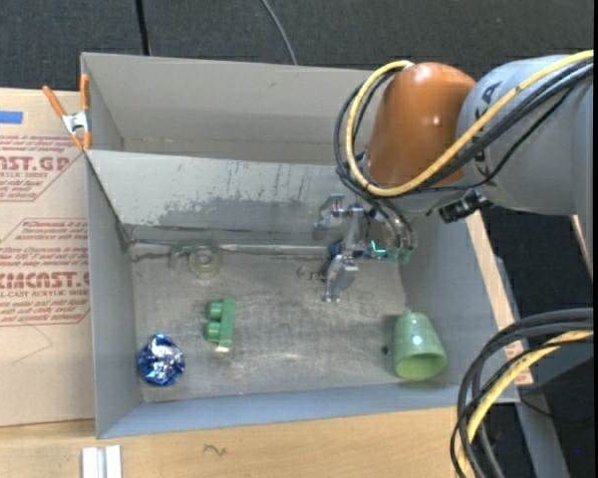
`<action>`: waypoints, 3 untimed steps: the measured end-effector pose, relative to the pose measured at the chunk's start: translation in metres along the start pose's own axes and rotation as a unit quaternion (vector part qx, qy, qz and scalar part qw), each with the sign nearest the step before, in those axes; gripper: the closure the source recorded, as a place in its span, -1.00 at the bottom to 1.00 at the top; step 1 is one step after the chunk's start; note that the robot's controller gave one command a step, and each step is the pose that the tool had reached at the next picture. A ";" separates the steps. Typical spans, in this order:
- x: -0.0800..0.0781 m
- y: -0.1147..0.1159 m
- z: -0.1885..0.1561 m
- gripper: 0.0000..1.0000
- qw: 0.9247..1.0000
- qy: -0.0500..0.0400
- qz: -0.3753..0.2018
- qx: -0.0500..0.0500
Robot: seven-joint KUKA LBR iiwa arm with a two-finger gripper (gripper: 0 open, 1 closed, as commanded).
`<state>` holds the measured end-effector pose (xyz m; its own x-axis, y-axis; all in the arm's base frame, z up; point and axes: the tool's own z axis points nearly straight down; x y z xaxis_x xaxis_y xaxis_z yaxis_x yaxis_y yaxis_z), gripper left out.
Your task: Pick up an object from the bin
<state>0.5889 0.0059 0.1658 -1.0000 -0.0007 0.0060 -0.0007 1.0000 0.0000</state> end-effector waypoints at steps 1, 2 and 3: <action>0.002 -0.058 0.095 -1.00 1.000 -0.007 -0.029 -0.002; 0.016 -0.036 0.092 -1.00 0.989 -0.009 -0.148 0.002; 0.014 -0.047 0.093 -1.00 0.992 -0.007 -0.125 -0.001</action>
Offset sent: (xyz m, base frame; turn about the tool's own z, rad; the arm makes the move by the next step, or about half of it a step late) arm -0.0045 -0.0594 -0.0958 -0.0593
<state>0.5745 -0.0408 0.0728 -0.9683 -0.2495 -0.0092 -0.2496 0.9684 0.0021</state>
